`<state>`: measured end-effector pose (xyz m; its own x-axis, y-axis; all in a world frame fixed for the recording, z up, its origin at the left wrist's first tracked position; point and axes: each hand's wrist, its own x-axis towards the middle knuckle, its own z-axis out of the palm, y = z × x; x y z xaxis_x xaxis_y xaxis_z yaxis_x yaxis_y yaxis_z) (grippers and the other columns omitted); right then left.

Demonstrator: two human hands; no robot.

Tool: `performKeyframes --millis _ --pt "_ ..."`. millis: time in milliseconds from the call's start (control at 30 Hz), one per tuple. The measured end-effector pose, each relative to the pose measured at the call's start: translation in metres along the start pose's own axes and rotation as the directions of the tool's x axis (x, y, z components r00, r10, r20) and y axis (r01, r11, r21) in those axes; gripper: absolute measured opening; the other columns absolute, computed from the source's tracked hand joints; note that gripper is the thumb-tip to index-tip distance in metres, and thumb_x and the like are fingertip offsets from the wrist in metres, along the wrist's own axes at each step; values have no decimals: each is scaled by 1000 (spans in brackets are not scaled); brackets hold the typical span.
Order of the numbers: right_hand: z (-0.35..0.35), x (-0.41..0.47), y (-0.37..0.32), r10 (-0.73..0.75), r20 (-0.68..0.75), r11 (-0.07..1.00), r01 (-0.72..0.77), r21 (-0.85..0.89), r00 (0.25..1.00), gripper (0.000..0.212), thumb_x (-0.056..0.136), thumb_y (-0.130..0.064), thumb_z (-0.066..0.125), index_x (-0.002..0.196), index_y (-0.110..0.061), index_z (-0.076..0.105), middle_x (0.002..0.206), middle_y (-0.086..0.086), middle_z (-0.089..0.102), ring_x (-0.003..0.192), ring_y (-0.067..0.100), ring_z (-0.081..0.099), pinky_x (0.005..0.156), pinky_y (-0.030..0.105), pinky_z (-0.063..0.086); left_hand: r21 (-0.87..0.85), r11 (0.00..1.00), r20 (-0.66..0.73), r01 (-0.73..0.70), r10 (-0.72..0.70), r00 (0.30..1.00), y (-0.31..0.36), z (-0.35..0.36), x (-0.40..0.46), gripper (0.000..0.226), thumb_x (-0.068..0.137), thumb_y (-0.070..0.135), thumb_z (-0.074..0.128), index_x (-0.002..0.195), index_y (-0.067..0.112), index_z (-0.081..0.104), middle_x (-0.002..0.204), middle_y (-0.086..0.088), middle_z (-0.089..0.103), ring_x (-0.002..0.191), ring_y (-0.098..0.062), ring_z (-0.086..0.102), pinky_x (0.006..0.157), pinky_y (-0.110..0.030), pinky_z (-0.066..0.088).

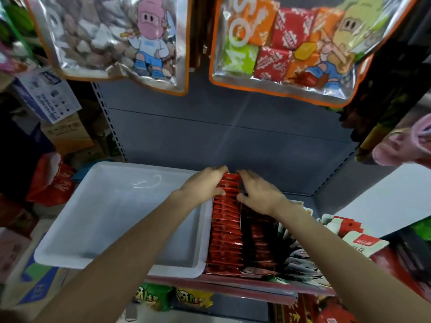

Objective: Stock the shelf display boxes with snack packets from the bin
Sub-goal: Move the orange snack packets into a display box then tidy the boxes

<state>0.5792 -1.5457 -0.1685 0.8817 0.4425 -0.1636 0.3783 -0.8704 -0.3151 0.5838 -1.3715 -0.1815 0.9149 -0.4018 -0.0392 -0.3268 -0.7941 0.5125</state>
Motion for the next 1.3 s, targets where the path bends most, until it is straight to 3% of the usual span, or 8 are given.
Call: performKeyframes --millis 200,300,400,567,800,1033,1200,1300 --pt "3 11 3 39 65 970 -22 -243 997 35 100 -28 39 127 -7 40 127 14 50 116 30 49 90 36 40 173 984 10 52 -55 998 -6 15 13 20 92 14 56 109 6 50 104 -13 62 90 -29 61 77 -44 51" --pt "4 17 2 30 43 971 -19 -240 999 37 99 -29 41 129 -8 41 130 13 48 119 29 47 94 37 40 95 992 2 79 -80 997 -9 16 13 26 92 16 56 116 8 52 112 -10 59 99 -26 59 83 -39 49" --pt "3 18 1 18 -47 985 -26 -173 999 37 95 -27 50 128 -10 44 129 10 49 118 28 48 93 37 42 -9 998 -130 59 -60 990 -12 16 7 36 87 16 63 121 11 53 115 -6 58 103 -22 55 86 -34 46" --pt "11 19 1 49 -51 995 -53 -84 997 35 93 -24 55 124 -13 44 121 9 53 110 27 53 85 39 49 -133 988 -188 78 -103 977 -19 23 3 36 86 17 66 120 14 56 115 -5 59 103 -21 57 89 -38 48" --pt "14 35 0 48 -32 990 -52 -132 998 25 93 -22 54 114 -9 53 110 12 62 96 30 61 81 42 52 -289 947 -153 138 -188 970 -29 26 -4 55 88 24 64 138 11 44 137 -7 49 127 -22 45 104 -28 34" --pt "22 50 0 -2 40 986 9 -165 999 24 95 -13 45 115 -10 58 111 12 62 96 30 61 82 39 50 -432 874 51 224 -225 973 -35 40 -17 56 90 28 62 141 18 40 140 0 49 129 -17 44 103 -24 32" --pt "4 58 5 30 170 997 -41 63 985 15 94 -9 49 87 -7 62 86 6 62 83 23 59 66 27 41 -439 870 61 226 -223 973 -32 37 -17 52 92 31 60 140 20 43 138 -1 51 128 -17 45 97 -20 30" --pt "3 59 4 9 200 997 -25 73 980 14 95 -11 50 94 -7 63 93 6 63 83 17 57 72 26 40 -456 861 53 227 -229 972 -31 38 -17 52 91 31 60 139 18 44 137 0 52 129 -17 45 99 -21 31"
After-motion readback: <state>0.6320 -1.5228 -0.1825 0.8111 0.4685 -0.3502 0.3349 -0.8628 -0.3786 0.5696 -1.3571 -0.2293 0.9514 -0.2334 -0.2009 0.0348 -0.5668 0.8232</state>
